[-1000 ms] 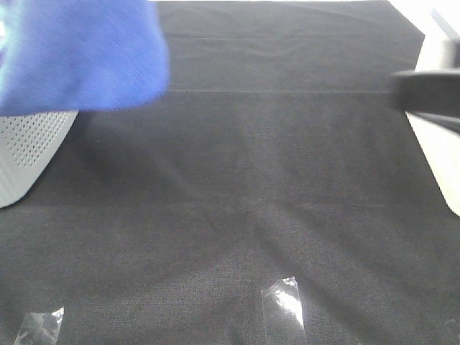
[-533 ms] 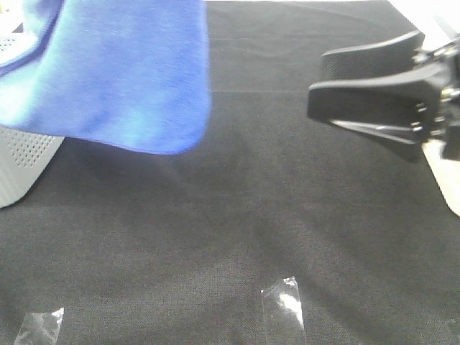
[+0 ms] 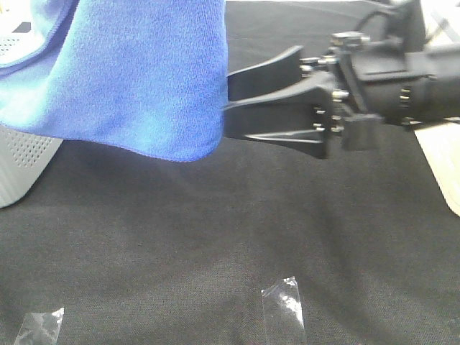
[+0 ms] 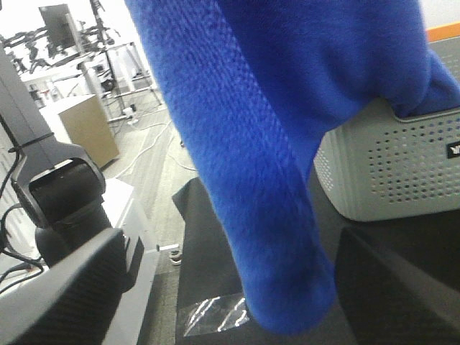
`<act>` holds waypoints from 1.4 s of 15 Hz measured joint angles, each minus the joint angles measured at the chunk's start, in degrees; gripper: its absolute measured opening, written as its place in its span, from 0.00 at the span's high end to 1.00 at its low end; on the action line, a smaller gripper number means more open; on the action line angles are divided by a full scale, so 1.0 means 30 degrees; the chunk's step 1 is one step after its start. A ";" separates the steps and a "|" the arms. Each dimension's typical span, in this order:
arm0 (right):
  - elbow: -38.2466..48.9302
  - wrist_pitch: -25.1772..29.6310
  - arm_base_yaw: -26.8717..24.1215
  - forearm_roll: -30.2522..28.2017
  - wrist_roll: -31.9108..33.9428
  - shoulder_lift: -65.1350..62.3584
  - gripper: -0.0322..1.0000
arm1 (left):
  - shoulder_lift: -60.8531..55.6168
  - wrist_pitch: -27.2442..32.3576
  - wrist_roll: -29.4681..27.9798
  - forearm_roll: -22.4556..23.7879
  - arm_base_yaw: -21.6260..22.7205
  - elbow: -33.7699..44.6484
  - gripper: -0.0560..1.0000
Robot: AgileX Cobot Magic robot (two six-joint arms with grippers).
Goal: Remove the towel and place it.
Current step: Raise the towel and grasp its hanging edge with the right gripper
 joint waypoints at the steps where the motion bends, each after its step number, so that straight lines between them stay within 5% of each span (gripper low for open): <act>1: -0.0267 0.0000 0.0115 0.0000 0.0038 0.0286 0.23 | 0.0000 0.0000 0.0000 0.0000 0.0000 0.0000 0.95; 13: -0.1203 -0.1261 0.2235 0.0554 0.0000 0.1833 0.26 | 0.0707 -0.0955 -0.0898 0.0764 0.0000 0.0000 0.95; 18: -0.1203 -0.2960 0.2196 0.0516 0.1012 0.1833 0.70 | 0.0707 0.0153 -0.2024 0.2922 0.0000 0.0000 0.95; 21: -0.1203 -0.3610 0.2196 -0.0134 0.1509 0.1833 0.78 | 0.0707 0.0191 -0.3495 0.4832 0.0000 0.0000 0.95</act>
